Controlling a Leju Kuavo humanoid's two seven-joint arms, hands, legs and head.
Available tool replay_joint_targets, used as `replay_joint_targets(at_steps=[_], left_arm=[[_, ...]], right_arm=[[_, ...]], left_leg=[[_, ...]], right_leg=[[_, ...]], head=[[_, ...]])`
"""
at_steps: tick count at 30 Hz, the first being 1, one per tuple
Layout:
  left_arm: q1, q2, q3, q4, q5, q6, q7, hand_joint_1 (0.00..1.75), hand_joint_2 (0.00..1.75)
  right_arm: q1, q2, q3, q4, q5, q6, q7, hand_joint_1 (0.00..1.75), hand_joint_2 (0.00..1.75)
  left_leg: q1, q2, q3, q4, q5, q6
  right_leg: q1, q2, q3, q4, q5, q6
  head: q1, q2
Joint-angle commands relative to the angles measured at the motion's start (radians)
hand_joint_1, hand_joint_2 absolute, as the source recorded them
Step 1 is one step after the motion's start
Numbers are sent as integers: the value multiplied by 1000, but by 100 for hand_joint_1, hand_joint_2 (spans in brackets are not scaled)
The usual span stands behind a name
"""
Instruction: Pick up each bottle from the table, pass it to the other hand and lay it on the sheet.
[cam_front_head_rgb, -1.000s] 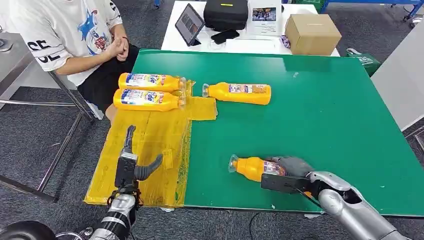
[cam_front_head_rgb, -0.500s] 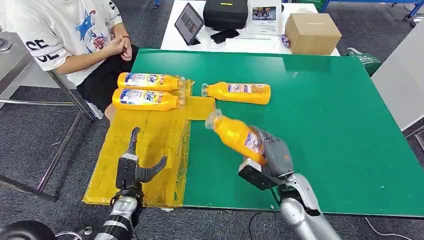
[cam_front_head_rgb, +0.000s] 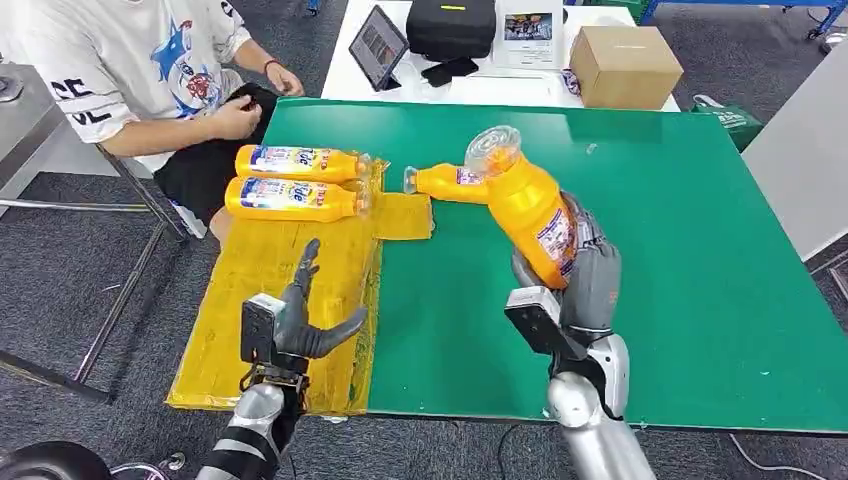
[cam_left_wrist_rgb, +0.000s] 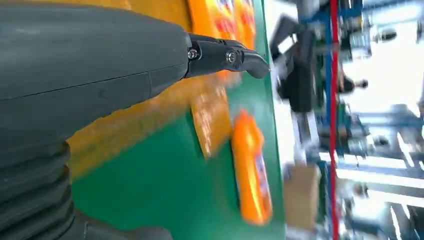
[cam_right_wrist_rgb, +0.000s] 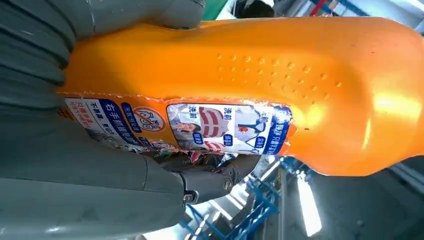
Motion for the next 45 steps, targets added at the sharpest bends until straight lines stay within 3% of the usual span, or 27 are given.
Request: replay_joint_targets(at_steps=[1,4,8,9,10,14,20,30,31,32,36,37,45], left_arm=[[-32,59,-83,-6,38,-84,28,0,175],[-39,85,-90,21,112,-227,47,0,175],[-41,87,-92,25,121,-243,47,0,175],[-43,90,-95,30,136,-272,46,0,175],[-57,95,-125,44,174,-356,50,0,175],[-54,108,-163,64,243,-450,66,0,175],[-76,106,-201,122,309,-511,68,0,175],[-98,124,-263,151,324,-519,77,0,175],[-102,125,-268,155,321,-508,78,0,175],[-102,125,-268,155,321,-508,78,0,175],[-107,126,-271,160,319,-504,81,0,175],[-109,126,-272,162,318,-502,81,0,175],[-122,124,-280,179,320,-500,87,0,175]], right_arm=[[-50,32,-80,100,-22,2,-36,175,175],[-32,41,-68,162,-68,86,-106,175,175],[-29,46,-69,170,-78,87,-121,175,175],[-21,58,-69,185,-92,89,-141,175,175],[24,123,-28,290,-149,125,-227,175,175],[28,161,64,431,-130,126,-263,175,175],[3,178,141,505,-118,123,-281,175,175],[-29,215,213,620,-155,120,-306,175,175],[-29,216,218,625,-157,121,-305,175,175],[-27,216,218,626,-157,120,-305,175,175],[-26,216,223,631,-157,121,-306,175,175],[-23,219,224,633,-158,122,-306,175,175],[-23,230,243,648,-158,120,-307,175,175]], left_leg=[[1,2,4,0,-2,-2],[2,2,5,-1,-1,-2],[2,2,5,-1,-1,-2],[2,3,6,-1,-2,-2],[2,3,7,-2,-2,-2],[3,3,8,-3,-2,-2],[2,3,5,-1,-1,-2],[2,2,2,-1,-1,-1],[4,3,8,-1,-3,-3],[2,2,3,-1,-1,-1],[6,4,13,0,-6,-4],[2,1,4,-1,-2,-1],[3,1,5,-1,-2,-2]], right_leg=[[2,1,4,-1,-1,-2],[2,1,4,-1,0,-2],[2,1,5,-2,0,-2],[3,1,6,-2,-1,-3],[3,1,7,-3,0,-3],[3,2,7,-4,-1,-3],[2,1,4,-2,-1,-2],[1,1,1,-1,0,-2],[4,1,7,-2,-2,-4],[1,1,2,-1,-1,-2],[6,1,13,-2,-4,-6],[2,0,4,-1,-1,-2],[3,0,5,-1,-2,-3]], head=[[0,0],[0,0],[0,0],[0,0],[0,0],[0,0],[0,0],[0,0],[0,0],[0,0],[0,0],[0,0],[0,0]])
